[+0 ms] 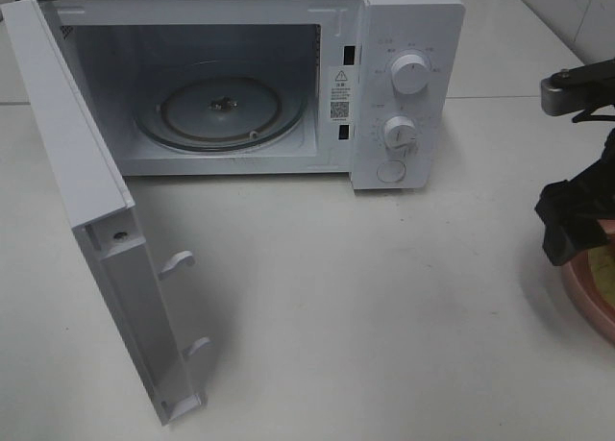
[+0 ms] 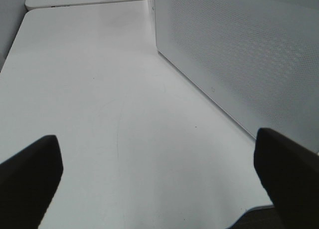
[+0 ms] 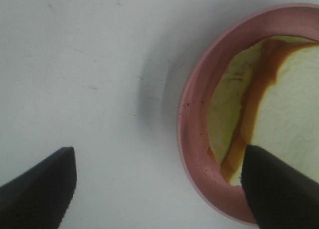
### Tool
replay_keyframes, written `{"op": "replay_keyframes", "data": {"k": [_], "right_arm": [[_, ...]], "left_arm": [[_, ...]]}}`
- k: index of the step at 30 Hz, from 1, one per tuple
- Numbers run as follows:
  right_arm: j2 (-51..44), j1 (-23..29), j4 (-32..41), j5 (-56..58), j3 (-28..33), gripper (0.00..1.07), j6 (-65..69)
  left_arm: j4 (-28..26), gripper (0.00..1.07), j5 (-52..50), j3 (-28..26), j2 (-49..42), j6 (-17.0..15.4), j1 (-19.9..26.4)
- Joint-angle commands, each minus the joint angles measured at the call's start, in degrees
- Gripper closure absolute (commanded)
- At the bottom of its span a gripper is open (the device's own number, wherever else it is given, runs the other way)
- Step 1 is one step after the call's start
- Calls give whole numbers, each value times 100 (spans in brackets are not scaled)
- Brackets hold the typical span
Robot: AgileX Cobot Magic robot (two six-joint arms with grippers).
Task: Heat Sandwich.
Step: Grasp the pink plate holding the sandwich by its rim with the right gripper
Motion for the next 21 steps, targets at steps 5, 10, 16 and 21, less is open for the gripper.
{"op": "replay_keyframes", "data": {"k": [5,10,16,21], "right_arm": [[390,-92,-40,-120,34,24,103],[739,-92,-40,-292,34,25,126],[1071,-92,-149,-607,138,26,327],[1295,-92,-212,-928,304,27,407]], "left_arm": [[0,7,-69,6,-86,0,11],[0,7,-69,6,-86,0,11],[0,7,-69,6,-86,0,11],[0,7,-69,6,-86,0,11]]}}
